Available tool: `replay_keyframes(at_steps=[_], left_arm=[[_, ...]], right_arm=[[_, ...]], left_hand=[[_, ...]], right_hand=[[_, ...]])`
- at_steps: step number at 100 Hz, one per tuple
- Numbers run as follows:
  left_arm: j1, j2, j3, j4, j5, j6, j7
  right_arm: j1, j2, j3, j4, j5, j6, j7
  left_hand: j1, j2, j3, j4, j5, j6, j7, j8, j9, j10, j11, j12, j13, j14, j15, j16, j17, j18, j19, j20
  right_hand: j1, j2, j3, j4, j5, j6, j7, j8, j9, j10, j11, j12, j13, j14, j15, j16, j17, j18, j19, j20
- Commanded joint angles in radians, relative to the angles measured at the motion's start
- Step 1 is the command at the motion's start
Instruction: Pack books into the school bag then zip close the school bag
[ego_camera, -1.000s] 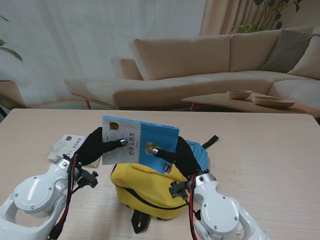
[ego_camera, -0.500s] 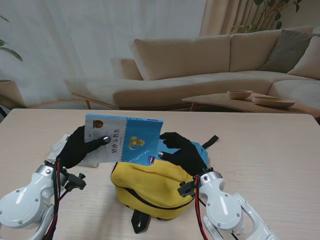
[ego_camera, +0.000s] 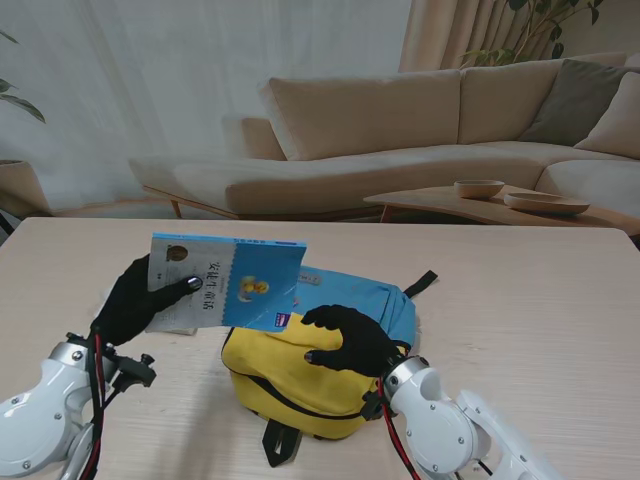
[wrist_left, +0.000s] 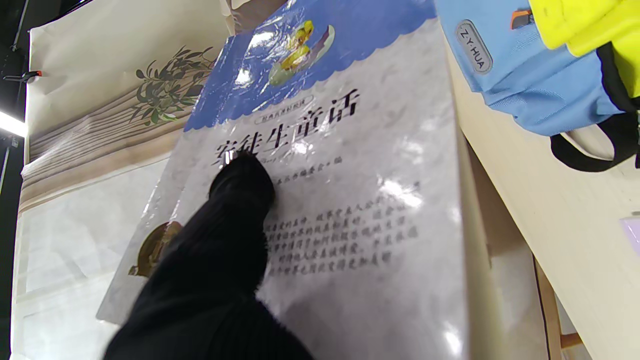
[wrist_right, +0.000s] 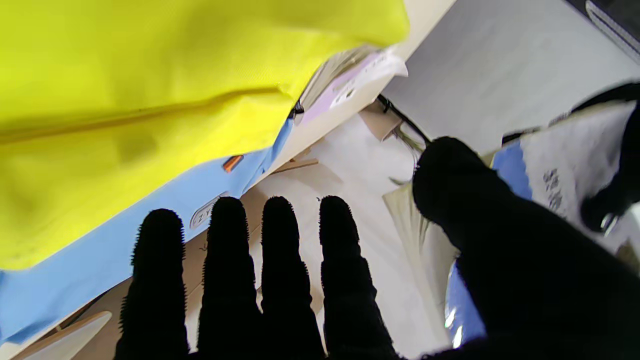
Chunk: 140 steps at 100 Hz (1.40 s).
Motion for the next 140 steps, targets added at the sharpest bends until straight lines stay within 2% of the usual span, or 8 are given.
replay_keyframes(at_steps=[1, 58, 75, 79, 87, 106, 120, 140], left_arm=[[0.009, -0.007, -0.004, -0.017, 0.004, -0.004, -0.010], [0.020, 0.004, -0.020, -0.005, 0.077, -0.008, -0.037], [0.037, 0.004, -0.029, -0.015, 0.080, -0.015, -0.037], [0.043, 0.004, -0.033, -0.019, 0.083, -0.019, -0.036], [0.057, 0.004, -0.041, -0.029, 0.084, -0.025, -0.034], [0.096, 0.003, -0.068, -0.065, 0.096, -0.044, -0.029], [0.128, 0.002, -0.091, -0.096, 0.103, -0.056, -0.026], [0.182, 0.003, -0.122, -0.143, 0.099, -0.053, -0.037]], right_arm=[[-0.008, 0.000, -0.024, 0.005, -0.016, -0.008, 0.019], [0.040, 0.027, -0.195, 0.053, -0.279, 0.035, -0.001], [0.066, 0.017, -0.247, 0.083, -0.318, 0.098, -0.057], [0.068, 0.012, -0.252, 0.088, -0.312, 0.104, -0.073], [0.065, 0.004, -0.250, 0.088, -0.292, 0.110, -0.092], [0.047, -0.011, -0.214, 0.054, -0.216, 0.105, -0.106], [0.048, -0.030, -0.197, 0.030, -0.154, 0.134, -0.135], [0.075, -0.048, -0.179, 0.000, -0.105, 0.210, -0.149]], left_hand=[[0.174, 0.125, 0.156, 0.032, 0.131, -0.149, 0.169, 0.137, 0.046, -0.057, 0.065, 0.015, 0.027, -0.008, 0.030, 0.014, 0.007, 0.033, 0.060, 0.026], [0.174, 0.127, 0.155, 0.033, 0.129, -0.151, 0.168, 0.141, 0.041, -0.058, 0.064, 0.015, 0.023, -0.010, 0.028, 0.015, 0.004, 0.028, 0.057, 0.029], [0.174, 0.128, 0.155, 0.034, 0.129, -0.151, 0.168, 0.142, 0.040, -0.059, 0.064, 0.015, 0.022, -0.009, 0.027, 0.015, 0.004, 0.029, 0.057, 0.029], [0.174, 0.127, 0.155, 0.033, 0.128, -0.151, 0.168, 0.142, 0.040, -0.059, 0.065, 0.015, 0.022, -0.011, 0.027, 0.015, 0.004, 0.028, 0.057, 0.029], [0.174, 0.127, 0.155, 0.034, 0.129, -0.150, 0.167, 0.143, 0.040, -0.058, 0.064, 0.015, 0.021, -0.008, 0.027, 0.015, 0.004, 0.028, 0.057, 0.029], [0.174, 0.128, 0.155, 0.034, 0.130, -0.153, 0.167, 0.144, 0.042, -0.058, 0.065, 0.015, 0.023, -0.010, 0.028, 0.016, 0.005, 0.027, 0.057, 0.030], [0.174, 0.128, 0.153, 0.034, 0.130, -0.152, 0.167, 0.144, 0.042, -0.059, 0.065, 0.016, 0.024, -0.008, 0.030, 0.017, 0.008, 0.028, 0.060, 0.031], [0.174, 0.130, 0.152, 0.036, 0.130, -0.153, 0.166, 0.145, 0.041, -0.055, 0.066, 0.017, 0.028, -0.004, 0.036, 0.020, 0.012, 0.032, 0.065, 0.036]], right_hand=[[-0.044, 0.012, -0.029, 0.038, -0.001, -0.009, -0.002, -0.009, 0.007, -0.034, 0.009, 0.008, 0.004, -0.028, 0.015, 0.012, 0.008, -0.033, 0.029, 0.005], [-0.067, 0.036, -0.056, 0.052, 0.036, -0.012, 0.007, -0.001, 0.033, -0.040, 0.069, 0.033, 0.018, -0.040, 0.106, 0.057, 0.061, -0.038, 0.108, 0.046], [-0.019, 0.040, 0.113, 0.073, 0.203, -0.053, 0.081, 0.044, 0.158, -0.041, 0.095, 0.040, 0.110, -0.018, 0.175, 0.085, 0.130, -0.012, 0.168, 0.082], [0.083, -0.006, 0.145, -0.041, 0.250, -0.105, 0.225, -0.089, 0.199, -0.042, 0.088, 0.040, 0.142, -0.017, 0.185, 0.087, 0.149, -0.007, 0.176, 0.090], [0.233, 0.006, 0.125, -0.073, 0.405, -0.178, 0.409, -0.151, 0.311, -0.038, 0.073, 0.024, 0.212, -0.008, 0.200, 0.088, 0.189, 0.009, 0.193, 0.097], [0.258, 0.020, 0.117, -0.071, 0.459, -0.233, 0.446, 0.100, 0.536, -0.018, 0.150, 0.067, 0.392, 0.019, 0.362, 0.130, 0.324, 0.043, 0.305, 0.134], [0.280, 0.047, 0.114, -0.059, 0.427, -0.194, 0.459, 0.255, 0.512, 0.033, 0.304, 0.174, 0.408, 0.045, 0.565, 0.202, 0.362, 0.065, 0.404, 0.184], [0.301, 0.107, 0.085, -0.009, 0.328, -0.173, 0.557, 0.459, 0.447, 0.064, 0.518, 0.336, 0.405, 0.010, 0.792, 0.291, 0.378, 0.053, 0.527, 0.267]])
